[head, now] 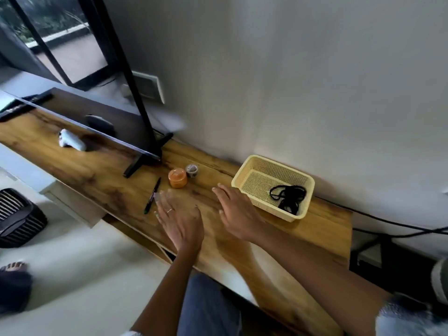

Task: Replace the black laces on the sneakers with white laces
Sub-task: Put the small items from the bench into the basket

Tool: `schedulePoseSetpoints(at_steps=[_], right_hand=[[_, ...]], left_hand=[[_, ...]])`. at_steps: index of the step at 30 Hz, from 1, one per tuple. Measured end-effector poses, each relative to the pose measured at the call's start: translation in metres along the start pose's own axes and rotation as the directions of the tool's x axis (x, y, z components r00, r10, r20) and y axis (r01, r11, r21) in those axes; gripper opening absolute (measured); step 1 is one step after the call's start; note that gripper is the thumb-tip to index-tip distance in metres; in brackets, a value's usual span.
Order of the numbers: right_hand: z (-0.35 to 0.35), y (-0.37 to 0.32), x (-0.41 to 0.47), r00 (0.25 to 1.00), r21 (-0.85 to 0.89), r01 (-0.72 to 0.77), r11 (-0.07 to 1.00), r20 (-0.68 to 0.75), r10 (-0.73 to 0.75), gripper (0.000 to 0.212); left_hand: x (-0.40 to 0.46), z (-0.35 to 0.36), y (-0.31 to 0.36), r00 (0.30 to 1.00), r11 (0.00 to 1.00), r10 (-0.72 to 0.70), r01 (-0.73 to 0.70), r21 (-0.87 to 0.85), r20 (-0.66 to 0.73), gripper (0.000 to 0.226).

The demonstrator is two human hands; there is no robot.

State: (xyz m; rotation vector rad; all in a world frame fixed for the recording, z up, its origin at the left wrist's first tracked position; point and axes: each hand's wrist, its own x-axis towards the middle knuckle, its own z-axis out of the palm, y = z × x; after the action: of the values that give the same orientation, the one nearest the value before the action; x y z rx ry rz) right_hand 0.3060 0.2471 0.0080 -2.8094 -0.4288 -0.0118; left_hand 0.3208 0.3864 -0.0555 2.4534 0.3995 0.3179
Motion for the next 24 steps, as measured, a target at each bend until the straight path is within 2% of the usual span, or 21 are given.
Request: schedulePoseSetpoints(at_steps=[3,8,11,16,20,24], right_hand=[[0.008,0.006,0.03,1.0,0.008,0.017,1.0,0.005,-0.017,0.057],[0.025,0.011,0.074,0.999,0.028,0.025,0.999,0.026,-0.026,0.057],[0.034,0.013,0.099,0.999,0.061,0.018,0.998,0.044,-0.021,0.058],[0.054,0.011,0.138,0.995,0.034,-0.001,0.999,0.097,-0.002,0.061],[0.071,0.01,0.152,0.994,-0.049,-0.013,0.999,0.11,0.018,0.057],[0.081,0.01,0.149,0.997,0.005,-0.072,0.997,-0.001,0.072,0.043]], left_hand=[[0.02,0.015,-0.008,0.999,0.999,-0.031,0.032,0.036,-0.036,0.084],[0.034,0.034,-0.038,0.996,0.995,-0.068,0.072,0.063,-0.061,0.08],[0.034,0.042,-0.047,0.999,1.0,-0.012,0.012,0.015,-0.049,0.067],[0.034,0.046,-0.043,0.99,0.988,0.142,-0.141,0.06,-0.017,0.05],[0.036,0.049,-0.048,0.987,0.984,0.163,-0.161,0.083,-0.015,0.045],[0.037,0.049,-0.047,0.989,0.985,0.148,-0.145,0.098,-0.023,0.045]])
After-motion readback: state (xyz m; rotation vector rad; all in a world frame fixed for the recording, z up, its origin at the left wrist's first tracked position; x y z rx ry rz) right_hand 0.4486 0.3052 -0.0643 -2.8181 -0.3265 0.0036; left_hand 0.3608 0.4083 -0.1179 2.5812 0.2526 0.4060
